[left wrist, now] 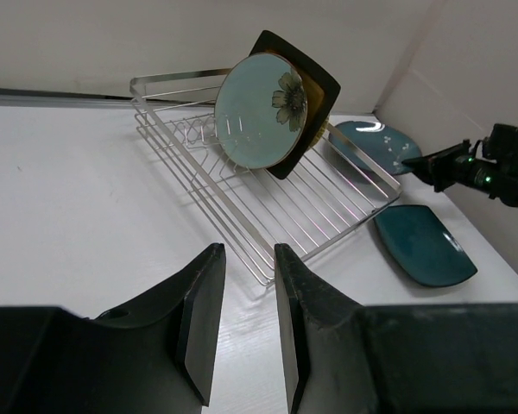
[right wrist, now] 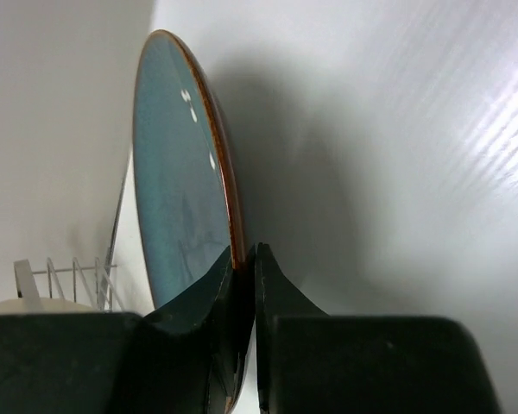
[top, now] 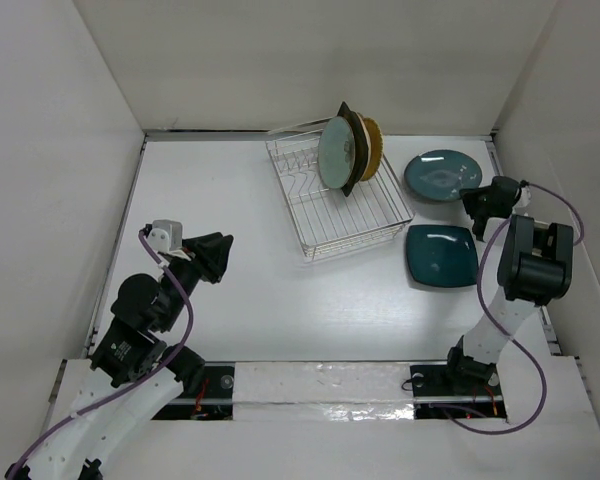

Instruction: Load the plates into the dish rack

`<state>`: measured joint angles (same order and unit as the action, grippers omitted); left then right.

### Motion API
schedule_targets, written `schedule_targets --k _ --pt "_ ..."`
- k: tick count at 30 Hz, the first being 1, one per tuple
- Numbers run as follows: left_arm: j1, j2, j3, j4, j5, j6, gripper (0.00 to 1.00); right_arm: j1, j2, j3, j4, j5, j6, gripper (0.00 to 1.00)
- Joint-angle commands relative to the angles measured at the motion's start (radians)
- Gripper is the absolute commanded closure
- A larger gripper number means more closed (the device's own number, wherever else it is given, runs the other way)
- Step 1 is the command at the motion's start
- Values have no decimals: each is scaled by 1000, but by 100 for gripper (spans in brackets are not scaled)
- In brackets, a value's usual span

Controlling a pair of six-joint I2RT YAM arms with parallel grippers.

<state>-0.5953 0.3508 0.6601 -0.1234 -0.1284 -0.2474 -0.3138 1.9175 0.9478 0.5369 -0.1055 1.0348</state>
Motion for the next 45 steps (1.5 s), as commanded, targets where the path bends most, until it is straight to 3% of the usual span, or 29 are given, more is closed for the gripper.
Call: schedule_targets --k 1,6,12,20,28,35,45 --pt "0 11 -14 44 -11 10 73 62 -259 87 151 199 -85 100" --pt "0 5 -14 44 -19 8 73 182 -457 163 69 410 -301 100" --pt "0 2 -14 41 -13 8 73 438 -523 267 86 569 -654 100" --pt "0 -15 -14 41 -11 8 73 677 -391 543 5 606 -953 100" --pt "0 -21 -14 42 -4 8 72 837 -102 850 -136 720 -1203 100" --pt "0 -26 -16 44 -5 7 72 871 53 983 -160 794 -1305 100" --pt "0 -26 -16 45 0 7 72 915 84 889 -152 794 -1289 100"
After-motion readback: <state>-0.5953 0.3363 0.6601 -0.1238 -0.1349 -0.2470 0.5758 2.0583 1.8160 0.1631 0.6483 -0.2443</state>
